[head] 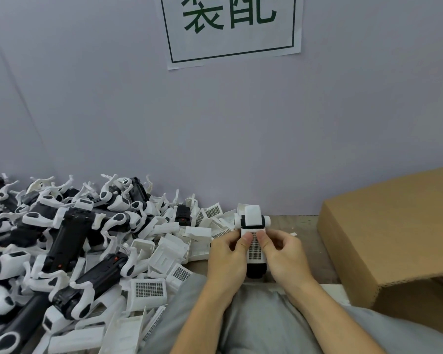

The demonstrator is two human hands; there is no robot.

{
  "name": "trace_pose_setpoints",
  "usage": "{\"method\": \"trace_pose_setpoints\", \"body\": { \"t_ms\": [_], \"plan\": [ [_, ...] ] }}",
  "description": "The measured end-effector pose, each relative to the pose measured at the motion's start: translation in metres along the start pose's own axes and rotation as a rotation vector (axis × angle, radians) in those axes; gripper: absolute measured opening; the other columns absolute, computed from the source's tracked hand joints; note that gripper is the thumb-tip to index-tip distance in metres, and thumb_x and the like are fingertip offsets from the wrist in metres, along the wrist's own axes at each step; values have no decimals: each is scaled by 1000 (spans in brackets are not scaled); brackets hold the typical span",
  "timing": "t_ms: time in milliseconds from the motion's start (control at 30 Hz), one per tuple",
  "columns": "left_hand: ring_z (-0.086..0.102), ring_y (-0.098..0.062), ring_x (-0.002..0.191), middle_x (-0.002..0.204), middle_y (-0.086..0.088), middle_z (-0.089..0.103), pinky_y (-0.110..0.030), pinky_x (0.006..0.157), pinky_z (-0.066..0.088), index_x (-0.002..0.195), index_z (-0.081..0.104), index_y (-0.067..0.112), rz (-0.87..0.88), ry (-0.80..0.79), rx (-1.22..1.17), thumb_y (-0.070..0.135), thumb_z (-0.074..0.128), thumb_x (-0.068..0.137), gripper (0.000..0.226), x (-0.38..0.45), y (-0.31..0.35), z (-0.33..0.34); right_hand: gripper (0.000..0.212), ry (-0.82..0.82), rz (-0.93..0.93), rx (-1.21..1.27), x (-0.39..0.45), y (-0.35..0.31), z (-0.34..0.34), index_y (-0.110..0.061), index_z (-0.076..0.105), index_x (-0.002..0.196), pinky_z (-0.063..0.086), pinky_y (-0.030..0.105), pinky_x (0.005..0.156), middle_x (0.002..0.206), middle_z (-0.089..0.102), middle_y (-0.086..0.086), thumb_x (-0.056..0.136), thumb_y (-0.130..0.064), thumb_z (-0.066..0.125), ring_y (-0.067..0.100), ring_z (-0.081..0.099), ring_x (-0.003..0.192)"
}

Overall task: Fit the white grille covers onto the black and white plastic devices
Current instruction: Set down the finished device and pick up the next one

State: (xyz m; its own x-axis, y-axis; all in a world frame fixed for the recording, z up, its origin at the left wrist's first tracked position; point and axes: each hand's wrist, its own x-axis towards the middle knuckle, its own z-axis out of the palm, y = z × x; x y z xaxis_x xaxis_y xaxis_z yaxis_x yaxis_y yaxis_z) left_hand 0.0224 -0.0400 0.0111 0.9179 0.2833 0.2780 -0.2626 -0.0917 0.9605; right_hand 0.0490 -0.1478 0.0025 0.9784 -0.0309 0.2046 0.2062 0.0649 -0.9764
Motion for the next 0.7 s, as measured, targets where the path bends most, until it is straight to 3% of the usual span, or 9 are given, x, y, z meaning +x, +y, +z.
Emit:
{"method": "trace_pose_setpoints", "body": {
  "t_ms": [133,300,467,633,700],
  "plan": [
    [73,-28,93,92,-13,77,-41,83,57,97,76,5,-24,-33,-69,14,55,101,23,-1,1,1,20,25,-4,72,-1,0,3,-8,73,101,59,31,79,92,77,5,94,-26,66,18,73,90],
    [72,-26,89,93,-15,77,-42,83,57,97,75,5,-97,27,-163,23,55,102,28,1,-2,0,25,-142,70,130,-2,-1,3,-8,78,95,58,36,86,91,78,6,99,-23,58,22,74,94],
    [72,-27,95,96,-12,77,-38,84,58,102,76,12,-126,-25,-114,12,57,100,18,0,-2,-1,16,-95,7,-8,-3,1,2,-25,75,88,56,26,84,89,78,-5,98,-22,62,9,71,91],
    [73,-23,91,90,-5,78,-39,85,57,94,76,20,-95,9,-27,9,60,98,20,-1,0,-2,12,-91,-20,-82,-1,2,1,-23,72,92,52,14,70,89,76,-6,98,-20,62,4,71,85],
    [72,-24,95,92,-4,78,-40,88,56,97,77,19,-80,-3,-32,12,62,97,16,-1,0,-2,15,-79,-22,-56,-2,2,1,-25,72,90,53,18,75,89,76,-6,98,-21,61,4,71,87]
  ]
}}
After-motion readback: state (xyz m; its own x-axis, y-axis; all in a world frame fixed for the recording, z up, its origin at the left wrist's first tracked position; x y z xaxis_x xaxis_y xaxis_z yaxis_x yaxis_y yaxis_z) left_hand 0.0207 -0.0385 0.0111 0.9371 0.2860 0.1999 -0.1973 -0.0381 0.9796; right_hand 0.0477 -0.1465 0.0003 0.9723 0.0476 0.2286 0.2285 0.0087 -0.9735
